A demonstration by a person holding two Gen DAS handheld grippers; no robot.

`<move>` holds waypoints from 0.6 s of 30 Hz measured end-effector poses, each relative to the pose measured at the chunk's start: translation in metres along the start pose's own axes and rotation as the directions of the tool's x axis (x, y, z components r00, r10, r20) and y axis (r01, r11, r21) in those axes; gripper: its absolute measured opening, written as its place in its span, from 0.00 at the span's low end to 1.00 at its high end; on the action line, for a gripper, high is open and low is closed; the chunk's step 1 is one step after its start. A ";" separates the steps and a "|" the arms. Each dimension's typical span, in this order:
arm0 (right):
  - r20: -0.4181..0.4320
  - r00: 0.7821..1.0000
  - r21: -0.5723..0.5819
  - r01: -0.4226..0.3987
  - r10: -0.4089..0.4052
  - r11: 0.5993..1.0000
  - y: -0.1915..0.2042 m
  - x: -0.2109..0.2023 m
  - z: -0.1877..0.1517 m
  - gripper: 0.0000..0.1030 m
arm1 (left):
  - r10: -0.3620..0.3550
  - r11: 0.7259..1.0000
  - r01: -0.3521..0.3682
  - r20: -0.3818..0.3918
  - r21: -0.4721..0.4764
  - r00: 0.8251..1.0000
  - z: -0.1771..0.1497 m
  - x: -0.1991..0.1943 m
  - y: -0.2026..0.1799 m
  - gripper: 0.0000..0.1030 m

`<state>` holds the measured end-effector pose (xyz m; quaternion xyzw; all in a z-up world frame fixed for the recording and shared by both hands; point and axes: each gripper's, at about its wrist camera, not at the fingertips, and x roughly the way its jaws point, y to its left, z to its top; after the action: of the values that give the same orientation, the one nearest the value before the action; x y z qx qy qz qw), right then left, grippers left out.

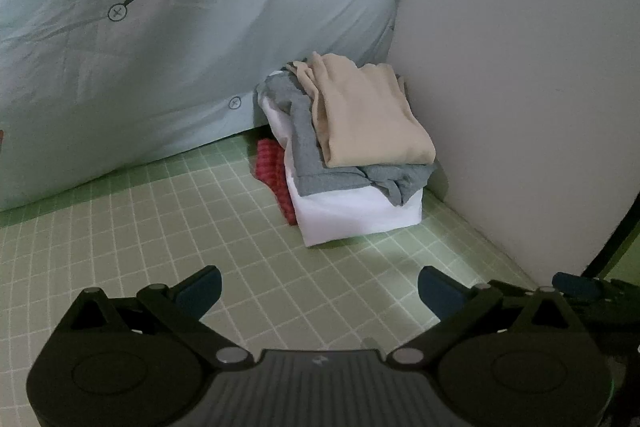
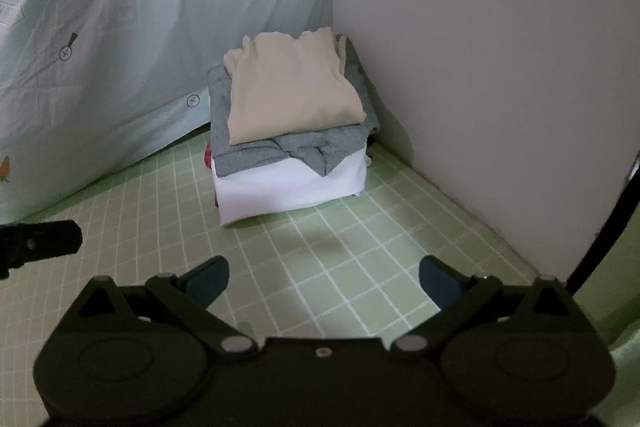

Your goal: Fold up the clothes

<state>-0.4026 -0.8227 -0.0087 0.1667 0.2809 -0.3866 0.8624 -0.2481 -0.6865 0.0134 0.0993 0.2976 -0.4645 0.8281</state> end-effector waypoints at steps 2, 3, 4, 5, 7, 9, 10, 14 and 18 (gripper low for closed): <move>-0.001 1.000 -0.004 -0.002 0.002 1.000 0.002 -0.001 -0.001 0.99 | -0.002 1.000 0.002 -0.001 0.007 1.000 -0.005 -0.004 0.000 1.00; -0.001 1.000 -0.008 -0.003 0.003 1.000 0.002 -0.001 -0.001 0.99 | -0.002 1.000 0.002 -0.001 0.010 1.000 -0.007 -0.006 0.001 1.00; 0.000 1.000 -0.011 -0.004 0.004 1.000 0.003 -0.002 -0.001 0.99 | -0.004 1.000 0.004 0.002 0.017 1.000 -0.008 -0.006 0.000 1.00; 0.000 1.000 -0.011 -0.005 0.005 1.000 0.003 -0.002 -0.002 0.99 | -0.006 1.000 0.006 0.003 0.022 1.000 -0.008 -0.007 -0.001 1.00; 0.000 1.000 -0.009 -0.006 0.006 1.000 0.003 -0.003 -0.002 0.99 | -0.010 1.000 0.010 0.005 0.029 1.000 -0.008 -0.007 -0.001 1.00; 0.001 1.000 -0.008 -0.006 0.006 1.000 0.003 -0.004 -0.003 0.99 | -0.013 0.999 0.013 0.007 0.033 1.000 -0.007 -0.007 -0.001 1.00; 0.001 1.000 -0.009 -0.007 0.007 1.000 0.002 -0.004 -0.003 0.99 | -0.015 0.999 0.015 0.007 0.034 1.000 -0.007 -0.007 -0.001 1.00; 0.005 1.000 -0.012 -0.010 0.010 1.000 0.001 -0.004 -0.001 0.99 | -0.022 0.999 0.022 0.006 0.037 1.000 -0.006 -0.007 0.000 1.00; 0.005 1.000 -0.012 -0.011 0.011 1.000 0.001 -0.004 -0.001 0.99 | -0.025 0.999 0.025 0.004 0.035 1.000 -0.005 -0.007 0.001 1.00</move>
<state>-0.4038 -0.8192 -0.0068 0.1622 0.2800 -0.3805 0.8663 -0.2523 -0.6790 0.0132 0.1090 0.2890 -0.4800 0.8211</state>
